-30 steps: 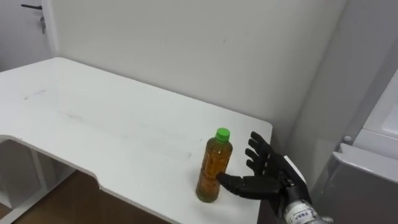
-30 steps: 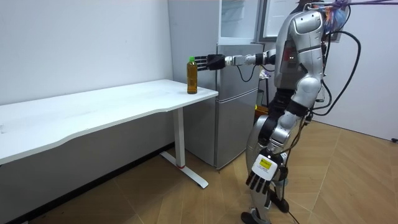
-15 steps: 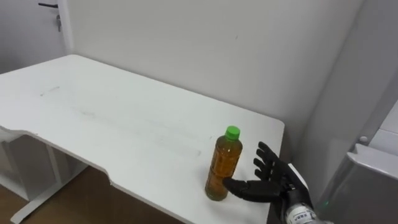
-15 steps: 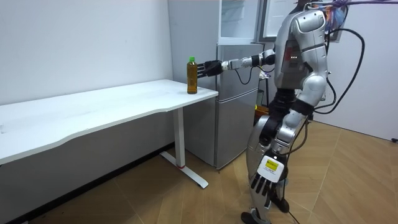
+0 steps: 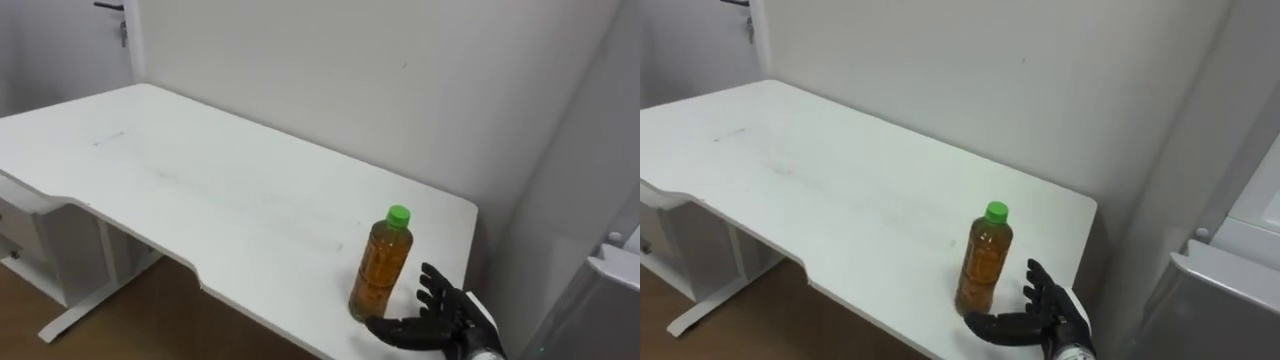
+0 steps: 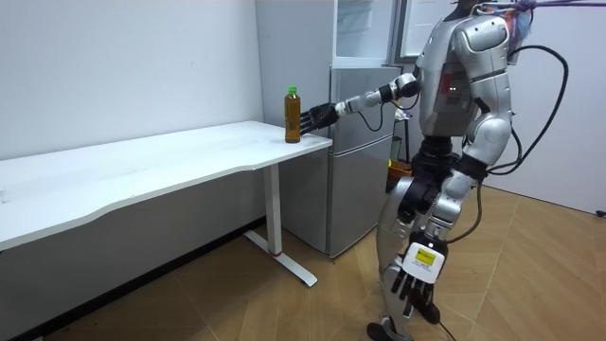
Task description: Put the bottle in the upper fridge
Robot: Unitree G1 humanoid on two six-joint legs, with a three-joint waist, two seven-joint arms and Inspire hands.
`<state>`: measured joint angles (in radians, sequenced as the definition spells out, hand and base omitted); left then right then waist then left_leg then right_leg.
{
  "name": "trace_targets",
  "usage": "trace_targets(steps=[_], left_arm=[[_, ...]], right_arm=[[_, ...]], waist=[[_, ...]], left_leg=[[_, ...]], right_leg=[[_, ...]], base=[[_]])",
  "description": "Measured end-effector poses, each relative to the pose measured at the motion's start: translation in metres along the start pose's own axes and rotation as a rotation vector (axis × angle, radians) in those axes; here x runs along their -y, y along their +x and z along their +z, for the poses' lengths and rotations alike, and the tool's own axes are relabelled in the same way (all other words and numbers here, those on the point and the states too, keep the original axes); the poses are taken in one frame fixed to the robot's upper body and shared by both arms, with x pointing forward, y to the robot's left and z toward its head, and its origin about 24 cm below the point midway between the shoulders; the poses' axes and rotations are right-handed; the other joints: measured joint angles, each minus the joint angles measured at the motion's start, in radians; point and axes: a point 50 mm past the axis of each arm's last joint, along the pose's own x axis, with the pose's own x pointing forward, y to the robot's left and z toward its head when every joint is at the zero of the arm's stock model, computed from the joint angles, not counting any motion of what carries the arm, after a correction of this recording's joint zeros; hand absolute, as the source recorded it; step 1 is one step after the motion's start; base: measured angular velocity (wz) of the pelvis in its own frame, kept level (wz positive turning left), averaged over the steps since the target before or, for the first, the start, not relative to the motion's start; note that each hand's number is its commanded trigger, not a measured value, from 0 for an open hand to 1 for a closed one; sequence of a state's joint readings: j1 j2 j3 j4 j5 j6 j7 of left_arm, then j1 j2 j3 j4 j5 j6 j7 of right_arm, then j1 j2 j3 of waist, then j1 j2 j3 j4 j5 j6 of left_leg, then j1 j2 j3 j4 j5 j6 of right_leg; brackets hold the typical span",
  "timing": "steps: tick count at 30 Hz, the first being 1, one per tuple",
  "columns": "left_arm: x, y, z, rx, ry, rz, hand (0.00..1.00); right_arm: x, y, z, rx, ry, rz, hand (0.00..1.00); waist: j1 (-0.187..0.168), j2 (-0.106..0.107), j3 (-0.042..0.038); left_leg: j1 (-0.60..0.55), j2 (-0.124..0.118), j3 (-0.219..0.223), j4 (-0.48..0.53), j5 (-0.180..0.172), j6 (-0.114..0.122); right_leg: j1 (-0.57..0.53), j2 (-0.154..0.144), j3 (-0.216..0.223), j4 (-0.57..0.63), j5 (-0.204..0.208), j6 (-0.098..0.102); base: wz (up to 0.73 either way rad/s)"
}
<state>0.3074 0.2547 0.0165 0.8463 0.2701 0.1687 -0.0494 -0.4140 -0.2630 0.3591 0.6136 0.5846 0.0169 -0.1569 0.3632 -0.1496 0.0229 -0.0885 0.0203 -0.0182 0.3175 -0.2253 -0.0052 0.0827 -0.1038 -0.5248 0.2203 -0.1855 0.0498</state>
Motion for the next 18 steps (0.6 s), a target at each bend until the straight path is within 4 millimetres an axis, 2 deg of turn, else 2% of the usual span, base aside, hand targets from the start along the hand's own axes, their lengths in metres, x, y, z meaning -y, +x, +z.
trace_targets(steps=[4, 18], left_arm=[[-0.0008, 0.0001, 0.0003, 0.001, 0.0, 0.002, 0.0], [-0.0007, 0.0003, -0.0008, -0.004, 0.003, 0.017, 0.0]], right_arm=[[-0.0015, 0.002, 0.0019, 0.001, -0.011, 0.0, 0.0], [-0.0003, 0.0026, 0.0044, 0.018, -0.009, -0.032, 0.0]], waist=[[0.004, 0.0, 0.0021], [0.005, 0.0, 0.0022]], left_leg=[[-0.012, -0.001, -0.009, 0.011, 0.0, 0.0], [-0.042, -0.001, -0.012, 0.027, 0.0, -0.001]], right_leg=[[-0.003, 0.0, -0.009, 0.0, 0.0, 0.0], [-0.024, 0.0, -0.016, 0.002, 0.0, -0.001]], base=[[0.05], [0.01]])
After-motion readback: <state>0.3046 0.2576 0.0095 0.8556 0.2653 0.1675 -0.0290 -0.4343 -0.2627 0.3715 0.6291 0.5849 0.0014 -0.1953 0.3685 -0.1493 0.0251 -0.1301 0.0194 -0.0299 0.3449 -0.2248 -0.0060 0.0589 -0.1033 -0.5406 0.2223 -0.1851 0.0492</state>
